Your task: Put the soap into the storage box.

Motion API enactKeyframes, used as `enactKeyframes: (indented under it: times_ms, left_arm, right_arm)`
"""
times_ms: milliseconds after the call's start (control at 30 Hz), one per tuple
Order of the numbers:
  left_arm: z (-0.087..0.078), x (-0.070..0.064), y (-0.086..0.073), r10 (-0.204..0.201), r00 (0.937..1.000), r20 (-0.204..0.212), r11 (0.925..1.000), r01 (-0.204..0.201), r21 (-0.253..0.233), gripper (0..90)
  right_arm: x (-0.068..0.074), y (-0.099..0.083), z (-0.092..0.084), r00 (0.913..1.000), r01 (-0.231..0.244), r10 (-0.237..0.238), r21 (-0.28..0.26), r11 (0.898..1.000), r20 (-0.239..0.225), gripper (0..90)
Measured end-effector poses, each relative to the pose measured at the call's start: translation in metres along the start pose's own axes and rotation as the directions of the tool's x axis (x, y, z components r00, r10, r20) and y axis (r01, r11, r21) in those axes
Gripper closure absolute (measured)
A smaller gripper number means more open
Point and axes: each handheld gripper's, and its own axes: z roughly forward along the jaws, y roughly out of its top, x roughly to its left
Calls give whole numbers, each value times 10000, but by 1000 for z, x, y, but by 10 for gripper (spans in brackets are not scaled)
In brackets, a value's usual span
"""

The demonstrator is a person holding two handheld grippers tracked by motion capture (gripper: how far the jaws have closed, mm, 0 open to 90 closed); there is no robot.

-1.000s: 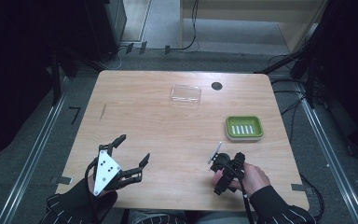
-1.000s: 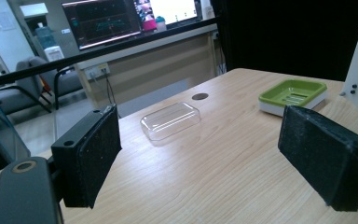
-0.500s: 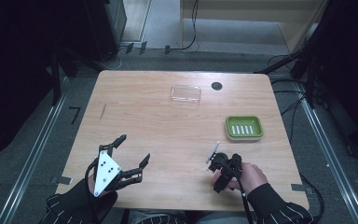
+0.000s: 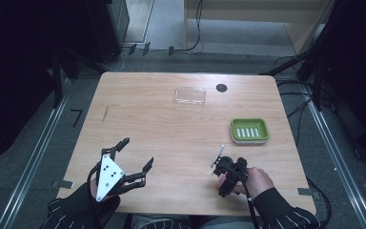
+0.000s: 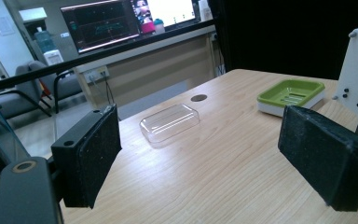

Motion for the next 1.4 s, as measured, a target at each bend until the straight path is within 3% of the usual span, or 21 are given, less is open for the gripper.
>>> enactKeyframes:
  times_ms: [467, 1400]
  left_arm:
    - [0, 0, 0, 10, 10000, 18, 10000, -10, -22, 136]
    - [-1, 0, 0, 49, 10000, -15, 10000, -49, -71, 136]
  right_arm:
    - [-4, -3, -2, 9998, 176, -176, 78, 9998, 41, 134]
    - [-27, -20, -10, 9981, -568, 567, 38, 9984, 260, 134]
